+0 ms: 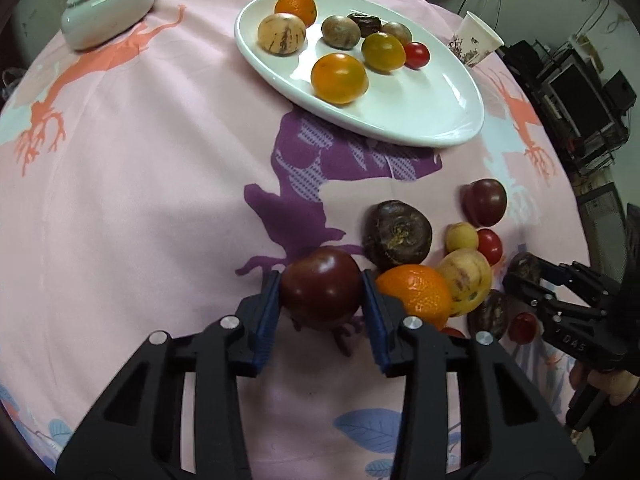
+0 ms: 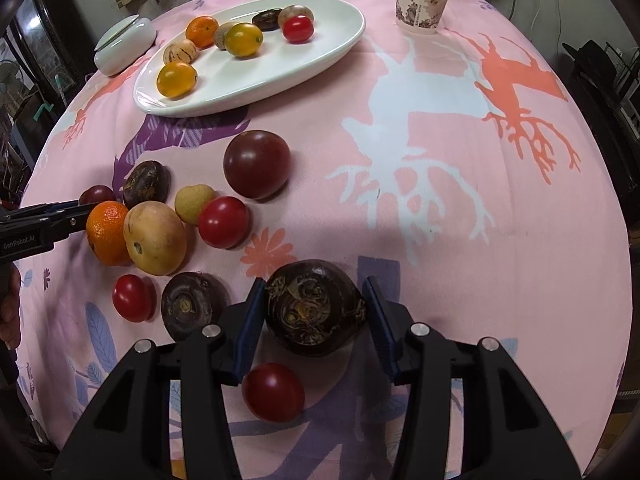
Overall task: Organize fruits
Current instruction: 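Grasp a dark red tomato with the left gripper while the right grasps a mangosteen, then carry tomato and mangosteen onto the white plate and open both grippers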
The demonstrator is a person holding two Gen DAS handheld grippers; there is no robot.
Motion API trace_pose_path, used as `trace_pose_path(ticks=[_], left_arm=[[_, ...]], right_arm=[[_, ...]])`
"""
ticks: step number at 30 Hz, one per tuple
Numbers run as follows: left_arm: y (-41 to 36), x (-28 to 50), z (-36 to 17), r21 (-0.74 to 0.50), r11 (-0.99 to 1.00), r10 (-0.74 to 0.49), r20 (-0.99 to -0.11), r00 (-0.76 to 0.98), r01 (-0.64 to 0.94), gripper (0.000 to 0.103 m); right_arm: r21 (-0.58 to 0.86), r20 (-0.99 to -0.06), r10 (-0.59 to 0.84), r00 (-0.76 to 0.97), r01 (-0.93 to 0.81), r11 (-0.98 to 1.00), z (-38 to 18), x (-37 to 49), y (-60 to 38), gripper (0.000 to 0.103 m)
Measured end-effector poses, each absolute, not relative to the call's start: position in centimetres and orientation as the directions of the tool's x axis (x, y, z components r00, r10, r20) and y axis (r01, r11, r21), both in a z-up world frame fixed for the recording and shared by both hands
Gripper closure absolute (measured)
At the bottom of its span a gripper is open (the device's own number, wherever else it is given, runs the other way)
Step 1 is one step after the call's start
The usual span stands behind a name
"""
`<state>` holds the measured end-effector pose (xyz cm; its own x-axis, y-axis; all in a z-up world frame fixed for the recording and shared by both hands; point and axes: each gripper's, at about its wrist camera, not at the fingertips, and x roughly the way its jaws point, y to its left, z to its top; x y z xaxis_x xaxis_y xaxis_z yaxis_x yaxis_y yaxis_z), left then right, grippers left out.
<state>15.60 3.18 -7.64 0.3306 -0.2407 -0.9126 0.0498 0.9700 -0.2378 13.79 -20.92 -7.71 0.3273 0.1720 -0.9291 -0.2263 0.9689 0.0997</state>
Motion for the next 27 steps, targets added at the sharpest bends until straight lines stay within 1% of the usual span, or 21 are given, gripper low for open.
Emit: trace_pose_path(ticks=[6,12,20,27], left_arm=[[3.8,15.3,-7.3,-0.252,0.968,-0.24,-0.919,0.312,0.002,0.064],[4.7,14.9,-5.4,-0.286,0.958,-0.259,-0.902,0.345,-0.029,0.064],[4.4,14.9,-0.7,-0.293,0.956,-0.274,-0.858,0.434,0.025,0.064],[3.8,17.0,2.7,-0.282,0.957,-0.279,-0.826,0.49,0.069,0.064]], right_arm=[[0.112,-0.923,0.186,0.337,-0.226,0.968,-7.0,13.9,-20.8,0.054],[0.123,-0.906,0.204,0.371,-0.231,0.965,-5.2,13.9,-21.0,0.054],[0.166,-0.875,0.251,0.414,-0.23,0.959,-2.5,14.4,-21.7,0.054],[0.196,-0.823,0.298,0.484,-0.25,0.948,1.2,16.3,-21.8,0.054]])
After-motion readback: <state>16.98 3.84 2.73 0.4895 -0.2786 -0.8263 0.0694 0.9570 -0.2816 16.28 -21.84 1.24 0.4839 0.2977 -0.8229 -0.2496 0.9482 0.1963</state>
